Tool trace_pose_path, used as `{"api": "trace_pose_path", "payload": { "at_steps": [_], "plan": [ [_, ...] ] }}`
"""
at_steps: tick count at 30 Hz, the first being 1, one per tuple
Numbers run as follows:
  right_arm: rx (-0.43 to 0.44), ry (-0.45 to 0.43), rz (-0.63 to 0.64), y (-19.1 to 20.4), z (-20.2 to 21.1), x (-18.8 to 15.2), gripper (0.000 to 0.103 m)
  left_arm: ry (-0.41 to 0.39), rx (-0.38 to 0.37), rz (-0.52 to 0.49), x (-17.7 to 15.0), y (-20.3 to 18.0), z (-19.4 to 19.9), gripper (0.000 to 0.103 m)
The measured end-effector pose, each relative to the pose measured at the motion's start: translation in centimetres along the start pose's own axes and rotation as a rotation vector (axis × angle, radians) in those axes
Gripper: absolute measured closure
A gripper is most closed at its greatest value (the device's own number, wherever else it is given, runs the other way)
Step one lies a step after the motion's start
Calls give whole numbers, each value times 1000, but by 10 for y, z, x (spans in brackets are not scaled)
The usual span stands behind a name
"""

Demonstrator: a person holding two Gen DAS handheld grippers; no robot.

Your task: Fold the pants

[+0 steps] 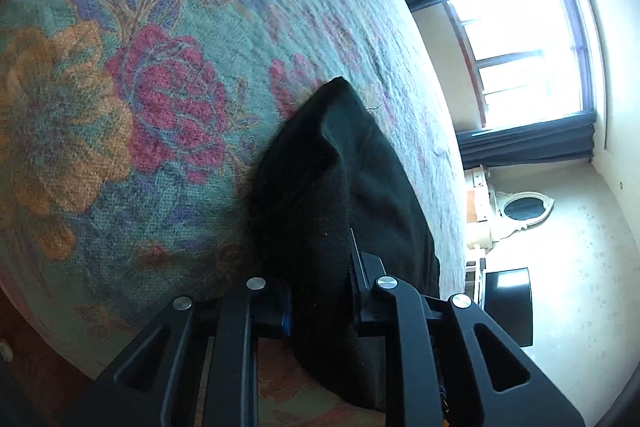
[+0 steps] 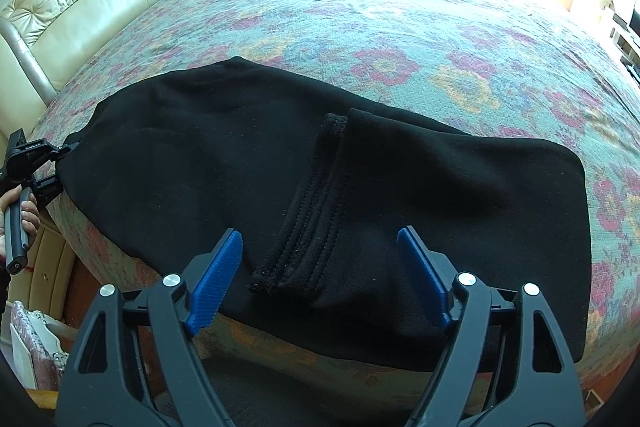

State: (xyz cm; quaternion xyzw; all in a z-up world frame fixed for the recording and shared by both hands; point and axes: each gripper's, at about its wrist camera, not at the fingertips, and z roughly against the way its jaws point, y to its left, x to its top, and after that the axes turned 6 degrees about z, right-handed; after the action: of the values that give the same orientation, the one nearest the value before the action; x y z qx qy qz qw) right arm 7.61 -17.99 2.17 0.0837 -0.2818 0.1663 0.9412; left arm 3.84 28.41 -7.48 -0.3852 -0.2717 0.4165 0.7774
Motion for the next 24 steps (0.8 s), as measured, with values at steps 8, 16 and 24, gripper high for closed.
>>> {"api": "trace_pose_path", "payload": {
  "at_steps": [8, 16, 24],
  "plan": [
    [-30, -30, -78, -43, 17, -8, 23, -51, -74, -131, -14, -71, 26, 84],
    [-21, -73, -178, -88, 40, -2, 23, 6, -99, -427, -66, -189, 18, 83],
    [65, -121, -328, -136, 61, 13, 23, 165, -194, -649, -171, -277, -28, 83]
  ]
}}
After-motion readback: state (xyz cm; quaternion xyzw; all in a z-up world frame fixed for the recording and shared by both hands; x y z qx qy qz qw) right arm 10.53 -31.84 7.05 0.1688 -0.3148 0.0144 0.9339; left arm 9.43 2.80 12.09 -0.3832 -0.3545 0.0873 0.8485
